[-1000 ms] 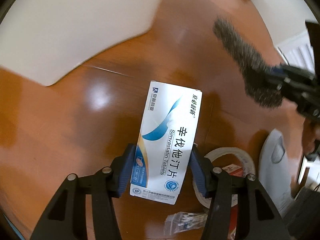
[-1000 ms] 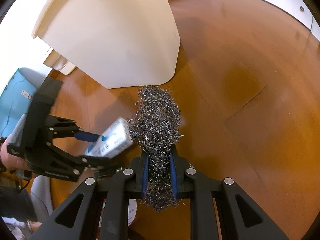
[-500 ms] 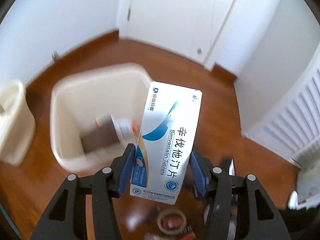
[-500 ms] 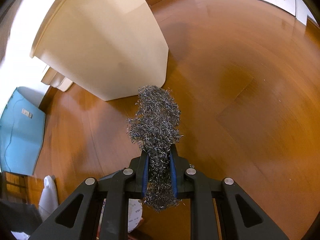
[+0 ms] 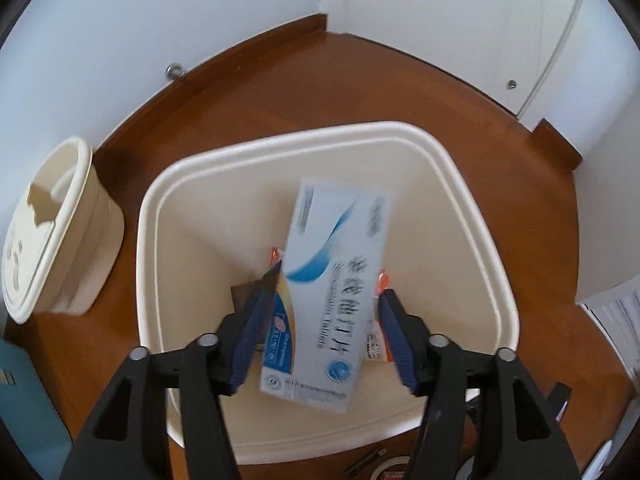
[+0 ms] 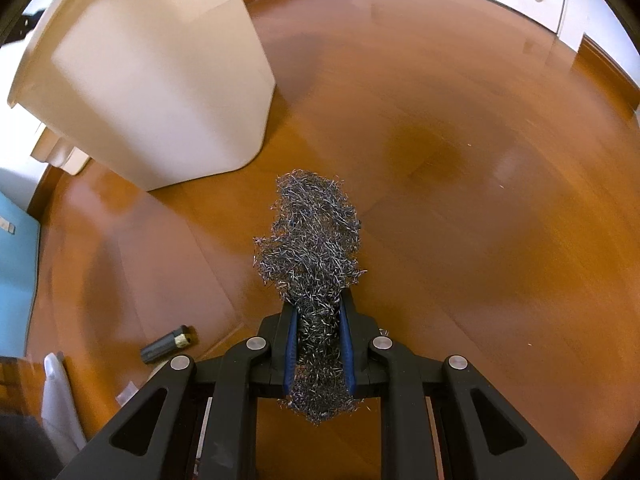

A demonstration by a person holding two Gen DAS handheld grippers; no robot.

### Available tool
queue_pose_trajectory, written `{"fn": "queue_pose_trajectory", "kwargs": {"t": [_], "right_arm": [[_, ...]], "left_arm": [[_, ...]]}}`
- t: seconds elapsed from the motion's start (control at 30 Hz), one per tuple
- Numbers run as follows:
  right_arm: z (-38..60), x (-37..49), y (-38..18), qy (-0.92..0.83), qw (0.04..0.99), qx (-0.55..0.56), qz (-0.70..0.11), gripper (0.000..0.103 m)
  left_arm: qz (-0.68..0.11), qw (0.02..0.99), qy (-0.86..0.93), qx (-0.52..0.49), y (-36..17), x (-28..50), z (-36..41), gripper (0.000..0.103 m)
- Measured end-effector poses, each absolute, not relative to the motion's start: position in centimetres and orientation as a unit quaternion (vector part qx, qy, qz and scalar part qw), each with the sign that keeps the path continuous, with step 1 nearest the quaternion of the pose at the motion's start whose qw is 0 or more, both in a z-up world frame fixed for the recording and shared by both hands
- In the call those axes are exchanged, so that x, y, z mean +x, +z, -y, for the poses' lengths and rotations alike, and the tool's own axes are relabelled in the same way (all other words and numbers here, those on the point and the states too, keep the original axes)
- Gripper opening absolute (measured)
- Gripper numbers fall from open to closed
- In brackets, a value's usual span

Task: Collect trash
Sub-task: 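Grasp the white medicine box with the left tool and drop it into the wastebasket, then carry the steel wool into the wastebasket and open the right tool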

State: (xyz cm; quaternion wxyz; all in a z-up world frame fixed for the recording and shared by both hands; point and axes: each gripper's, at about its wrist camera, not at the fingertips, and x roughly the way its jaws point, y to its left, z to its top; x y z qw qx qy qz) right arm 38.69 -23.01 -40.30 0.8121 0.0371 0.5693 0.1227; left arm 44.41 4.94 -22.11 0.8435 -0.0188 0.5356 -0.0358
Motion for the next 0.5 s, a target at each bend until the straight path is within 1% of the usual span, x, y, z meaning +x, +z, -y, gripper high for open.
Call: {"fn": "queue_pose_trajectory", "kwargs": {"t": [0.03,0.07,0.13,0.27,0.5], "right_arm": [[23.2,38.7,-40.3,0.121,0.812,0.037,-0.570,0.018],[23.2,38.7,-40.3,0.118,0.812,0.037,-0.570,0.018],[23.1,38.7,-40.3,0.115,0.813,0.034,-0.570,0.018],[22.7,38.9,-40.3,0.114,0.814,0.027,-0.568,0.018],[22.3,39.2,-39.6,0.109,0.821,0.018,-0.559,0.018]], "left_arm": [[-0.532,0.846,-0.035,-0.022,-22.1,44.3,-4.9,0.074],[-0.527,0.849,-0.036,-0.025,-22.3,44.1,-4.3,0.080],[-0.521,0.852,-0.040,-0.026,-22.3,43.8,-3.4,0.080],[-0.496,0.866,-0.041,-0.038,-20.7,42.3,-4.4,0.080],[-0.464,0.879,-0.028,-0.111,-20.5,33.8,-5.7,0.082]]}}
